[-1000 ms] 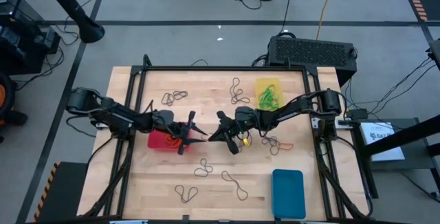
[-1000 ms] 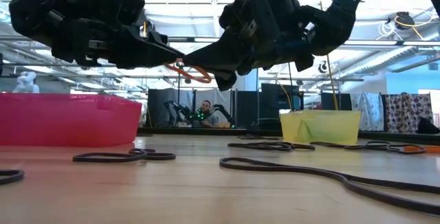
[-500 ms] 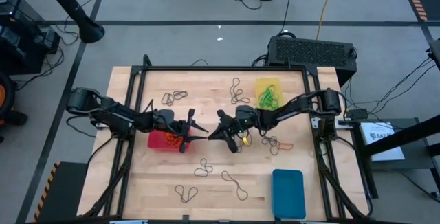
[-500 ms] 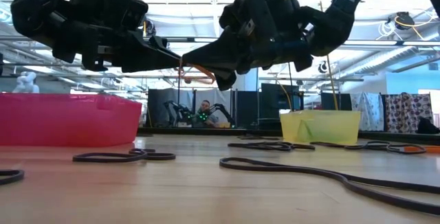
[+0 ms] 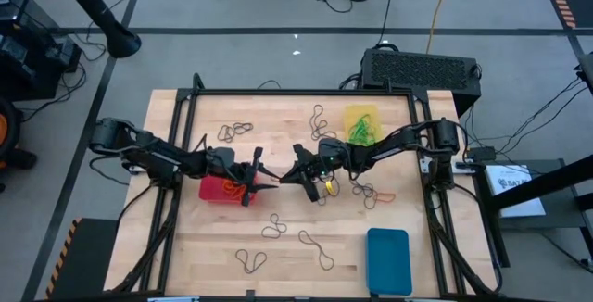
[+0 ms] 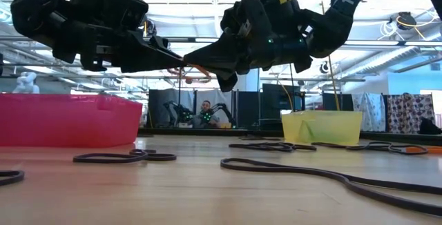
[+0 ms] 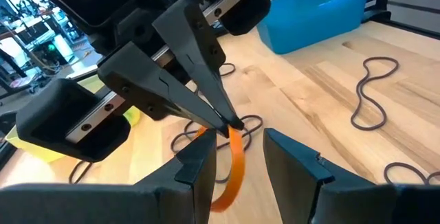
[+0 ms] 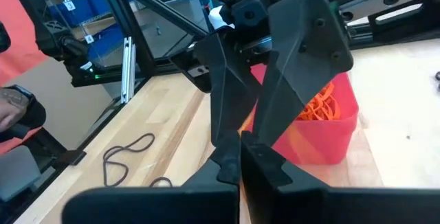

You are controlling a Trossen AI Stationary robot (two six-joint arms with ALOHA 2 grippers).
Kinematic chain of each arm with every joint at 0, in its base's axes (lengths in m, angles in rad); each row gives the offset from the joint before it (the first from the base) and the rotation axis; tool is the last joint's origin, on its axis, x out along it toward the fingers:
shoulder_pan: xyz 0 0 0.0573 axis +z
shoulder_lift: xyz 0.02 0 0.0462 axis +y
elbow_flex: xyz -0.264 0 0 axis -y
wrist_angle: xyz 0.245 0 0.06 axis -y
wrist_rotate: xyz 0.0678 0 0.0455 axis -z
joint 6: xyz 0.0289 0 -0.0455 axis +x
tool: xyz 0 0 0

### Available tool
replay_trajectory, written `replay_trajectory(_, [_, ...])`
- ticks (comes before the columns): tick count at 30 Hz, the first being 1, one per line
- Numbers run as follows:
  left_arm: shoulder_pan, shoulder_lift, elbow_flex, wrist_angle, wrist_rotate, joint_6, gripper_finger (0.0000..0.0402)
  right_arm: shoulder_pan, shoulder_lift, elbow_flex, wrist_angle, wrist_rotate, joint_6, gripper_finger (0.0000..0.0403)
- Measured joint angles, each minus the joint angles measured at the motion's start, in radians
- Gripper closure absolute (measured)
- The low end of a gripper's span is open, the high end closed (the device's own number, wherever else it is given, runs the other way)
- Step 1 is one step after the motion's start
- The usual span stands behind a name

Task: Sort rubber bands into baskets
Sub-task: Put the orange rubber band into the pink bin

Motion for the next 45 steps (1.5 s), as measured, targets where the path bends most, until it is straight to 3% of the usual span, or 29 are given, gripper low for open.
replay_trajectory(10, [0.000, 0.000, 0.000, 0.000, 0.000, -0.004, 0.0276, 0.000, 0.000, 0.000, -0.001, 0.000, 0.000, 0.0403])
replay_trajectory(14, [0.000, 0.000, 0.000, 0.001, 0.000, -0.009, 0.0310, 0.000, 0.000, 0.000, -0.003, -0.003, 0.000, 0.0403])
replay_trajectory(19, [0.000, 0.000, 0.000, 0.000, -0.010, -0.010, 0.0386, 0.000, 0.000, 0.000, -0.030, -0.011, -0.009, 0.0403])
replay_trajectory(26, [0.000, 0.000, 0.000, 0.000, -0.023, -0.011, 0.0391, 0.000, 0.000, 0.000, -0.036, -0.008, -0.019, 0.0396])
replay_trajectory(31, [0.000, 0.000, 0.000, 0.002, -0.031, -0.012, 0.0391, 0.000, 0.000, 0.001, -0.037, -0.008, -0.028, 0.0359])
replay_trajectory(39, [-0.034, -0.053, 0.001, -0.003, -0.035, -0.069, 0.0391, 0.000, 0.000, 0.001, -0.032, -0.004, -0.062, 0.0260])
replay_trajectory(45, [-0.092, -0.224, 0.002, -0.233, -0.042, -0.153, 0.0391, 0.000, 0.000, 0.001, -0.029, -0.005, -0.104, 0.0209])
